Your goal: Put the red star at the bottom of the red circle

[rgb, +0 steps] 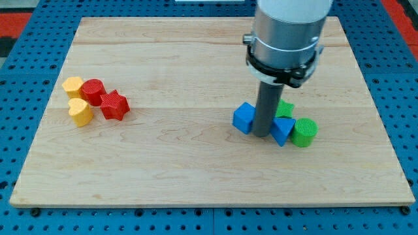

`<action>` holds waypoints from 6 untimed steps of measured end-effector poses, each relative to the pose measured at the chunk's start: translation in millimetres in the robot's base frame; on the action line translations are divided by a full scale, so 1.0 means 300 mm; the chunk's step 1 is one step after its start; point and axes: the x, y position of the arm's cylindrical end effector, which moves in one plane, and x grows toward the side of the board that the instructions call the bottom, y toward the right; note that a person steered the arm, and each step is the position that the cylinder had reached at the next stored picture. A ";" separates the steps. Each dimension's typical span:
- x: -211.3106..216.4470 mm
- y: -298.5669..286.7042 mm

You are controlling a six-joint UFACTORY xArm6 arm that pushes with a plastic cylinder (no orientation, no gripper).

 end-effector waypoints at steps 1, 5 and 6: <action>-0.140 -0.159; -0.233 -0.860; -0.284 -0.832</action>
